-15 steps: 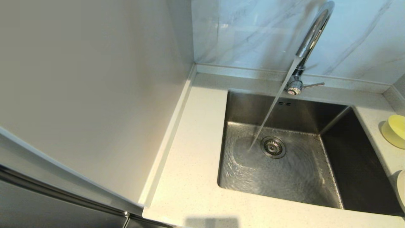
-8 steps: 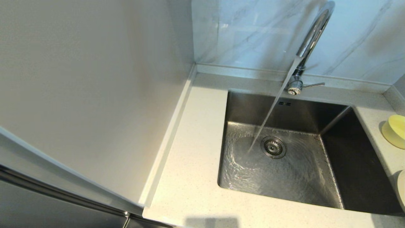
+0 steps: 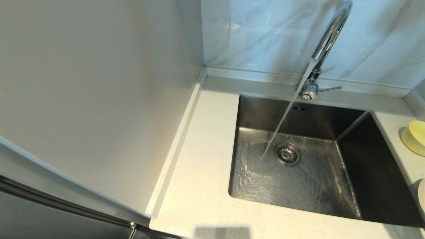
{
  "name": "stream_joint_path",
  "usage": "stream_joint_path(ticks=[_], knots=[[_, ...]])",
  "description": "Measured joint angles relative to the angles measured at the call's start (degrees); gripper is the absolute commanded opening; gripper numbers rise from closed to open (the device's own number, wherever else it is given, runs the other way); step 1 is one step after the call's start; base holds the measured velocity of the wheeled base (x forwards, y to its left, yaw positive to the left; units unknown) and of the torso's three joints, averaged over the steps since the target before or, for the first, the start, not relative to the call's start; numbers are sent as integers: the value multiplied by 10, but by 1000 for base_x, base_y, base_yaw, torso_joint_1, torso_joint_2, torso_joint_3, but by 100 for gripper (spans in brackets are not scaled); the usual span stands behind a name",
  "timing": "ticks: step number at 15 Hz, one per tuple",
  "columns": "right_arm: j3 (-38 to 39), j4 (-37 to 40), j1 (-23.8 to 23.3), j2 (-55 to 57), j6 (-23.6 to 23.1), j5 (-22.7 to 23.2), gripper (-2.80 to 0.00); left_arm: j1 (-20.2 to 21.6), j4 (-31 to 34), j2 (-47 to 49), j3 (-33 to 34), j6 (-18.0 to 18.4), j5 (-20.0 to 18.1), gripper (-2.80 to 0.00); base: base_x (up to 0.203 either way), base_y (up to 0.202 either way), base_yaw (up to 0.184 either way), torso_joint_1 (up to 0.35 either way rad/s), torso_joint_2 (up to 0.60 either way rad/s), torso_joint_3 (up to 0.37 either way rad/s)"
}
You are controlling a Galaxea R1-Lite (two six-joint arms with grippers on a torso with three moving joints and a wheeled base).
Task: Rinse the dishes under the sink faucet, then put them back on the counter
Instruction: Turn off the faucet
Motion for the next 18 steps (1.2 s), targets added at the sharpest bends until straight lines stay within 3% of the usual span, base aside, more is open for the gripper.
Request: stream_joint_path(ticks=[1, 4, 8, 11, 15, 18], knots=[[-13, -17, 2, 33, -21, -2, -280, 0, 0, 0, 0, 0, 0, -280, 0, 0, 0, 0, 0, 0], [13, -86, -6, 74, -21, -2, -280, 0, 0, 0, 0, 0, 0, -280, 0, 0, 0, 0, 0, 0], [56, -104, -20, 81, -83, 7, -280, 0, 0, 0, 0, 0, 0, -280, 0, 0, 0, 0, 0, 0], [52, -143, -2, 147, -90, 9, -280, 0, 0, 0, 0, 0, 0, -280, 0, 0, 0, 0, 0, 0], [29, -280, 4, 262, -91, 4, -280, 0, 0, 0, 0, 0, 0, -280, 0, 0, 0, 0, 0, 0], [-10, -295, 3, 318, -83, 4, -280, 0, 0, 0, 0, 0, 0, -280, 0, 0, 0, 0, 0, 0]])
